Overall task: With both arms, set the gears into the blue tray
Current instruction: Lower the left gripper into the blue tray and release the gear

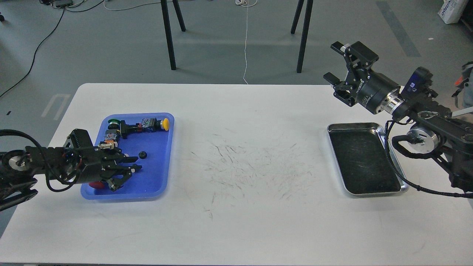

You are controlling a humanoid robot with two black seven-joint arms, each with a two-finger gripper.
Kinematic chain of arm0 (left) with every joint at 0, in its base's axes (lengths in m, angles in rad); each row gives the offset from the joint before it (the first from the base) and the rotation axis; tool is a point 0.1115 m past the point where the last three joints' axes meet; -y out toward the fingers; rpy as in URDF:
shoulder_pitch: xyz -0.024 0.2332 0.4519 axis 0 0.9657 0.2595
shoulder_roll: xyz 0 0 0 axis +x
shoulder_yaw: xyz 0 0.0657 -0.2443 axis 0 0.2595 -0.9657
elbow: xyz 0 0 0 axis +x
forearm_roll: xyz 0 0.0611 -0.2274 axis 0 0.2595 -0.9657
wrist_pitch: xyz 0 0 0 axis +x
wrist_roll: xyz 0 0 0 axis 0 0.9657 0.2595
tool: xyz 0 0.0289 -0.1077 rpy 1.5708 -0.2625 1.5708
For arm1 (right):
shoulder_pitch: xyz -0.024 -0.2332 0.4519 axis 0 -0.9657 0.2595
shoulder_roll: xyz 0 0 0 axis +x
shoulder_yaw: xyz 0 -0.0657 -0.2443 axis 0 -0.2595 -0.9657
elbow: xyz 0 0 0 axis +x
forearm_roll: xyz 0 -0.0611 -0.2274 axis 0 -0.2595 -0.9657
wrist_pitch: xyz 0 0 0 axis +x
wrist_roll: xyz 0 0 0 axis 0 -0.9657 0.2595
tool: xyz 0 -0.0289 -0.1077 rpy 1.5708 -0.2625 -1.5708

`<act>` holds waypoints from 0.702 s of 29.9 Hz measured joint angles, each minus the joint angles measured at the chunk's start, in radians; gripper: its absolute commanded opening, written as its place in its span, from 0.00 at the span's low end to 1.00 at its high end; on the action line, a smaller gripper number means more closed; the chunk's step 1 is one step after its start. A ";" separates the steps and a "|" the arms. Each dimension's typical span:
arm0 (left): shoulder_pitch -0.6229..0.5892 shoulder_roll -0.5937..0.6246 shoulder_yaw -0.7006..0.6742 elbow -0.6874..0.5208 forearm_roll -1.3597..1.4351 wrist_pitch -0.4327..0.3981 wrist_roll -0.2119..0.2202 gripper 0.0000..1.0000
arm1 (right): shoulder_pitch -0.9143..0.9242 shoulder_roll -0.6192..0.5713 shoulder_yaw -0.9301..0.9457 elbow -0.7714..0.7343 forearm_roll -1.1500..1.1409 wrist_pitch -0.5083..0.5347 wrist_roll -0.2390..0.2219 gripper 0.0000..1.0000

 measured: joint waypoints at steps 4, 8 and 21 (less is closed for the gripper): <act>-0.004 0.018 -0.004 -0.002 0.000 0.000 0.000 0.58 | 0.000 0.000 0.000 0.000 0.000 0.000 0.000 0.99; -0.006 0.030 -0.011 -0.003 -0.002 0.000 0.000 0.59 | 0.000 0.001 0.000 0.000 0.000 0.000 0.000 0.99; -0.028 0.028 -0.076 -0.007 -0.057 0.000 0.000 0.67 | 0.000 -0.007 0.000 0.001 0.000 -0.002 0.000 0.99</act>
